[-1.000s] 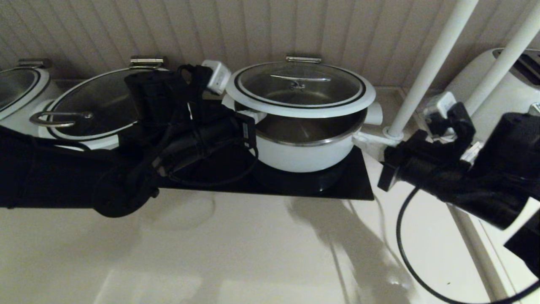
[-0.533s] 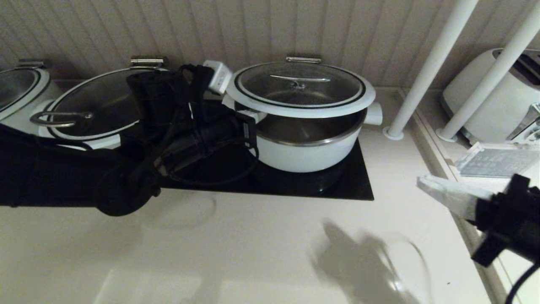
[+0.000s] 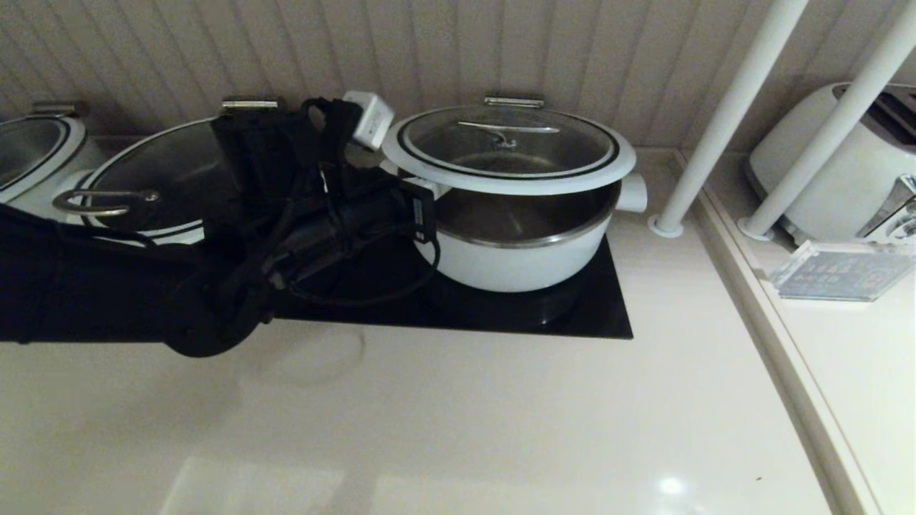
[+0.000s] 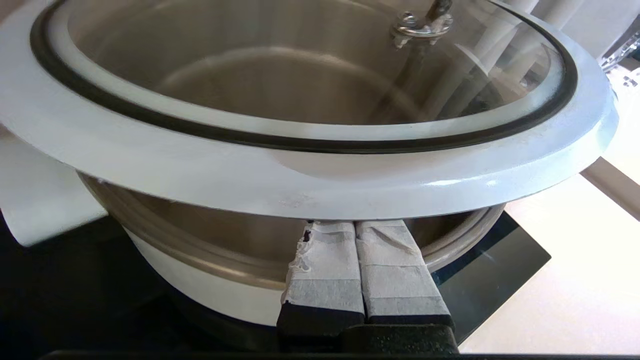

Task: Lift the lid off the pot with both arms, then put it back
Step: Open the pot lid completely

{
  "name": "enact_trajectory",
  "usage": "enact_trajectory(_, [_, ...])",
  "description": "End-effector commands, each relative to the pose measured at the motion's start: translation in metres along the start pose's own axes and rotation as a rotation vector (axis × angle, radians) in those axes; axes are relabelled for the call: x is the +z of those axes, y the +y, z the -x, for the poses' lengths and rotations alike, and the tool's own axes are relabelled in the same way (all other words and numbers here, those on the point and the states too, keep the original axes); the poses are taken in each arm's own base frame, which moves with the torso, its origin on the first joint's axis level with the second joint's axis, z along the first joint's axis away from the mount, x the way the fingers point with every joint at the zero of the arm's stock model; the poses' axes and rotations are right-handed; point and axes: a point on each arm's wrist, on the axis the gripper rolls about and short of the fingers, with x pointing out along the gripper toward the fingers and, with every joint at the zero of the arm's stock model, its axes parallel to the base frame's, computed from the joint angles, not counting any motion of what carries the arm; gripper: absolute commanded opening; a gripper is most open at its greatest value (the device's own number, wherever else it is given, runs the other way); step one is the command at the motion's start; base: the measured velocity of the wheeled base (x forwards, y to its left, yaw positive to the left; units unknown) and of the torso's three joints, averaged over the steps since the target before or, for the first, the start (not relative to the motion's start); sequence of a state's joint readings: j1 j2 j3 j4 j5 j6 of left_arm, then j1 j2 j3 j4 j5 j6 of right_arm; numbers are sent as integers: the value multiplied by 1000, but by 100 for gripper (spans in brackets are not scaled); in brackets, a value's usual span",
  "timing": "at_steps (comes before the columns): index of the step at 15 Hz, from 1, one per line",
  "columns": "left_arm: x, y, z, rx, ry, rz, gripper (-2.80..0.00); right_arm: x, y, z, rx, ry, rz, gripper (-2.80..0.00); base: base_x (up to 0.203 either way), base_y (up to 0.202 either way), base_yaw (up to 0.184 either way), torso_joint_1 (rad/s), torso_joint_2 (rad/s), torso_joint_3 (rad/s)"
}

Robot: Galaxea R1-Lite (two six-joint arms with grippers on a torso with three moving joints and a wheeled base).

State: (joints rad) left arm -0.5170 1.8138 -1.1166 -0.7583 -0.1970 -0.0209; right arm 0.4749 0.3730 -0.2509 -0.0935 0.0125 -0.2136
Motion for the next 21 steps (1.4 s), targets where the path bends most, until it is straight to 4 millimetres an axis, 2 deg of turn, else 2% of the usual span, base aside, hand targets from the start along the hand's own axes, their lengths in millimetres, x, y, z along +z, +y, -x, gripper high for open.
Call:
enact_trajectory(1, [3,0,0,-1,-13,-8,-280,-22,3,12,-86,26,25,-280,0,0,0,0,0,0])
enact_trajectory(7, [3,0,0,-1,-14,-8,-280,-65,12,2,-92,120,27,-280,0,0,0,0,0,0])
enact_trajectory(12, [3,0,0,-2,-14,-8,-280,-80,17,5,2,255,-175,-280,0,0,0,0,0,0])
enact_trajectory(21, [2,0,-1,-1,-12,-8,-280,-80,17,5,0,247,-195,-280,0,0,0,0,0,0])
